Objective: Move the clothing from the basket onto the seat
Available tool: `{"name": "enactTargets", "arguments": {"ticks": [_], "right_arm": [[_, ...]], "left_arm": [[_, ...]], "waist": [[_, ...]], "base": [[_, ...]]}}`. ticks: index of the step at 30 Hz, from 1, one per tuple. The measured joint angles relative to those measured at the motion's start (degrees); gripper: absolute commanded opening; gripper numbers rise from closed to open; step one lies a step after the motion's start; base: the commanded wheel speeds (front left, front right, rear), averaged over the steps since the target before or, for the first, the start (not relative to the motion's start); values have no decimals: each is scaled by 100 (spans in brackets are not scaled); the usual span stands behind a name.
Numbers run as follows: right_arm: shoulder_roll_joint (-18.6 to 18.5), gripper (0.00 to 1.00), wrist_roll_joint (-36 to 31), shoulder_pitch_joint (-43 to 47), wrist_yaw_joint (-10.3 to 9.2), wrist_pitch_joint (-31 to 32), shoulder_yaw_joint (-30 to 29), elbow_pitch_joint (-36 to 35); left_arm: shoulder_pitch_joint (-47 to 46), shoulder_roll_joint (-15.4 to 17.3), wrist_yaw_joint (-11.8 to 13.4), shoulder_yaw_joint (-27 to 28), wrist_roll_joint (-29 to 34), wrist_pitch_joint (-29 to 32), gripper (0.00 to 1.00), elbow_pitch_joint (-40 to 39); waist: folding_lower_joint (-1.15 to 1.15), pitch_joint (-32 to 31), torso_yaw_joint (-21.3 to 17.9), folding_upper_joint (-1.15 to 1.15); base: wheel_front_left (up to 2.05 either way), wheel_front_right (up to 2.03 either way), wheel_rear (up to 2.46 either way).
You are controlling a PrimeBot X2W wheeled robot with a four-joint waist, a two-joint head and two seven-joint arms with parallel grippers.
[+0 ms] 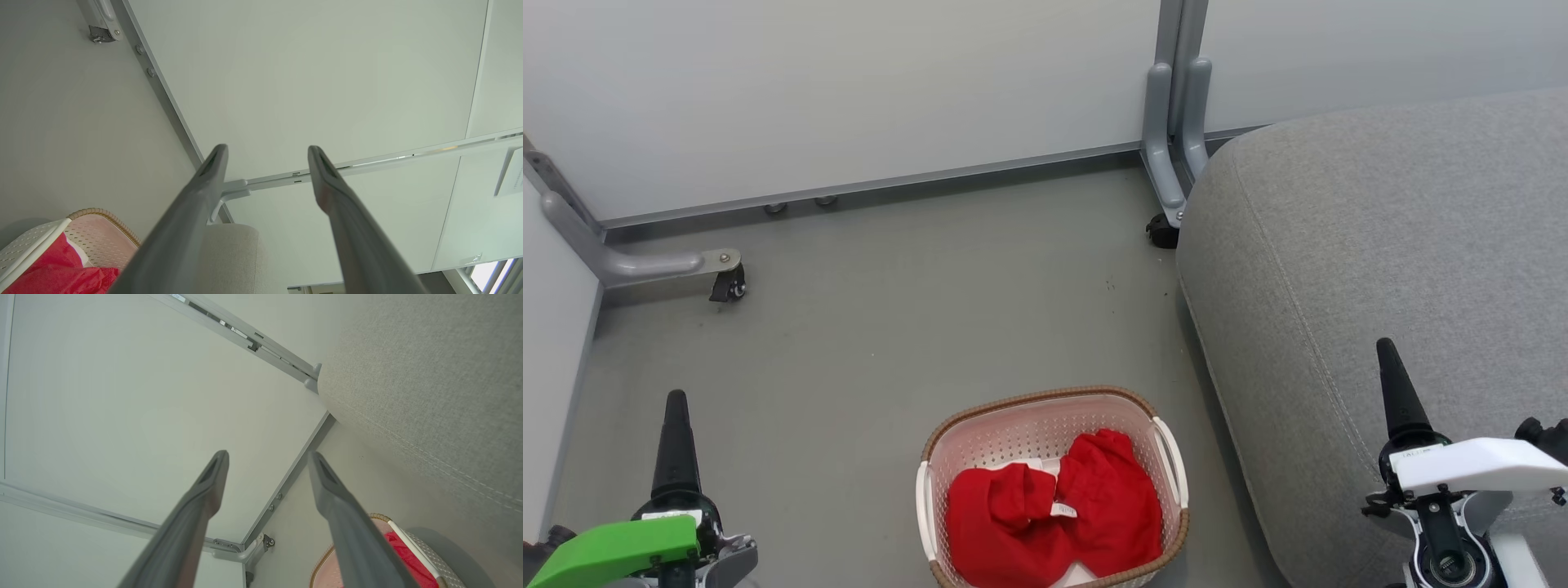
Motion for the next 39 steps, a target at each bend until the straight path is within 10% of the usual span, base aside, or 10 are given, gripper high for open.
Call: {"name": "enactTargets", "arguments": {"ticks": [39], "right_arm": [[-216,100,-4699,-153,2,-711,778,-929]], "left_arm": [[404,21,212,-1564,5063,-700,100,-1225]], "waist": [[0,-53,59,0]], "base": [[0,0,0]]}}
